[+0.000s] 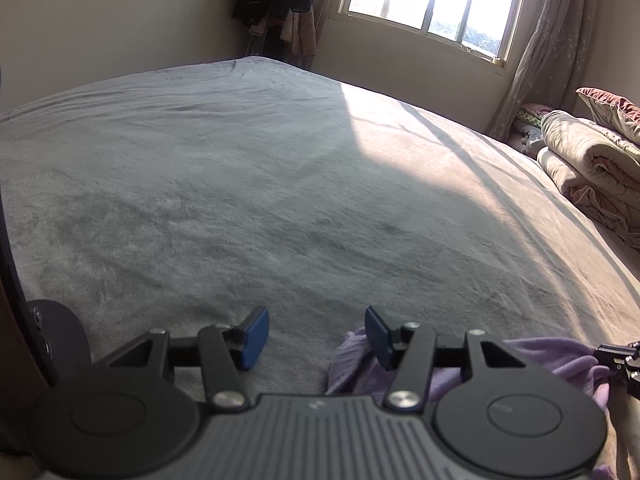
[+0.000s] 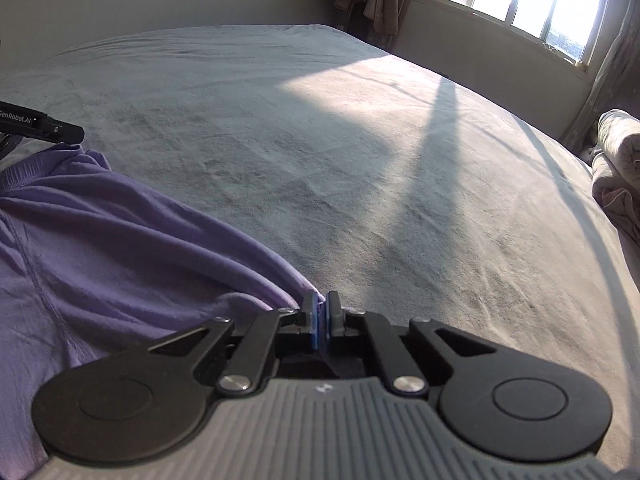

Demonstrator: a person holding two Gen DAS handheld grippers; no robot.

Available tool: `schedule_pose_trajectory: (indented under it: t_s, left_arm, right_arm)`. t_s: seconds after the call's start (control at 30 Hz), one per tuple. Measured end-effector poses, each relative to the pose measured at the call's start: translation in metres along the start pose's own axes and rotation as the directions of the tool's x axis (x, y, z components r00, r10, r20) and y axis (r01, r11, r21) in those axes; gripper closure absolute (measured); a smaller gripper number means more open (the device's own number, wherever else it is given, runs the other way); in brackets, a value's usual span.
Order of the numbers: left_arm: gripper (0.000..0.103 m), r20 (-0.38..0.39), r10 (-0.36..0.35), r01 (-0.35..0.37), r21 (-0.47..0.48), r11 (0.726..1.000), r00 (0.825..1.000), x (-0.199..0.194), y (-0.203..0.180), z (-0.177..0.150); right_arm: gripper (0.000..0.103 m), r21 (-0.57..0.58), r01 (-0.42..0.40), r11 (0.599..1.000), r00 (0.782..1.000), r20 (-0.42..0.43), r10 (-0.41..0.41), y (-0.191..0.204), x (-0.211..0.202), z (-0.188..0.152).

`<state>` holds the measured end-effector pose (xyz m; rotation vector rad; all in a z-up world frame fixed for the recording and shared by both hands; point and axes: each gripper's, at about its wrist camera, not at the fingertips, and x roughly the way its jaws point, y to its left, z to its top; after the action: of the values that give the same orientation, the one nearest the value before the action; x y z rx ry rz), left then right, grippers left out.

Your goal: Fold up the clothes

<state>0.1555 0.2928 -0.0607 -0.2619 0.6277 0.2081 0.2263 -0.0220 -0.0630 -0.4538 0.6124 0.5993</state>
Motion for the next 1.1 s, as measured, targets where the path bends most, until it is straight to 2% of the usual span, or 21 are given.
schedule_pose_trajectory:
  t_s: [0.07,0.1,0.17,0.23,0.43,0.57,0.7,0.73,0.83,0.93,1.0,1.07,1.1]
  left_arm:
    - [0.078,-0.013,-0.003,0.004,0.023,1.0,1.0,0.001,-0.003,-0.002]
    - [0.082,-0.017,0.004,-0.004,0.043,0.999,1.0,0.001,-0.005,-0.004]
    - [0.097,-0.017,0.015,-0.013,0.076,0.997,1.0,0.0,-0.007,-0.009]
    - [0.103,-0.01,0.02,-0.019,0.086,0.996,1.0,-0.002,-0.007,-0.013]
    - [0.103,0.031,0.012,-0.012,0.009,1.0,0.999,-0.005,0.004,-0.023]
    - [0.103,0.047,0.023,-0.022,-0.021,1.0,0.999,-0.006,0.003,-0.024]
    - [0.103,0.055,0.039,-0.036,-0.042,0.998,0.998,-0.006,0.003,-0.022]
    - [0.103,0.057,0.044,-0.042,-0.04,0.998,0.997,-0.006,0.002,-0.022]
    - [0.103,0.063,0.056,-0.053,-0.036,0.998,0.996,-0.008,0.001,-0.021]
    - [0.102,0.048,0.03,-0.026,-0.072,0.997,0.998,-0.008,0.006,-0.017]
    - [0.096,0.055,0.007,-0.001,-0.11,0.994,0.998,-0.01,0.01,-0.014]
    - [0.079,0.051,-0.03,0.036,-0.134,0.99,0.998,-0.012,0.012,-0.011]
    - [0.075,0.048,-0.054,0.061,-0.143,0.988,0.997,-0.012,0.012,-0.01]
  right_arm:
    - [0.1,-0.023,0.021,1.0,1.0,0.022,-0.02,0.004,-0.006,-0.007]
    - [0.1,-0.033,0.031,0.999,0.999,0.039,-0.03,0.006,-0.009,-0.009]
    - [0.1,-0.043,0.038,0.998,0.998,0.059,-0.035,0.009,-0.013,-0.014]
    - [0.099,-0.035,0.028,0.999,0.999,0.04,-0.026,0.009,-0.012,-0.02]
    - [0.096,0.022,-0.011,1.0,1.0,0.011,0.011,0.002,-0.01,-0.019]
    - [0.091,0.135,-0.074,0.988,0.997,-0.02,0.077,-0.014,-0.008,-0.012]
    - [0.089,0.27,-0.13,0.954,0.99,-0.018,0.14,-0.034,-0.005,0.001]
    - [0.086,0.298,-0.137,0.945,0.989,-0.011,0.147,-0.039,-0.005,0.005]
    - [0.066,0.364,-0.116,0.924,0.992,-0.008,0.128,-0.05,0.001,0.01]
    - [0.066,0.393,-0.102,0.914,0.992,-0.031,0.124,-0.056,0.009,0.012]
    - [0.066,0.409,-0.107,0.906,0.991,-0.033,0.131,-0.058,0.011,0.012]
    - [0.066,0.425,-0.109,0.898,0.99,-0.033,0.136,-0.061,0.013,0.015]
    - [0.066,0.43,-0.105,0.897,0.99,-0.035,0.133,-0.061,0.014,0.016]
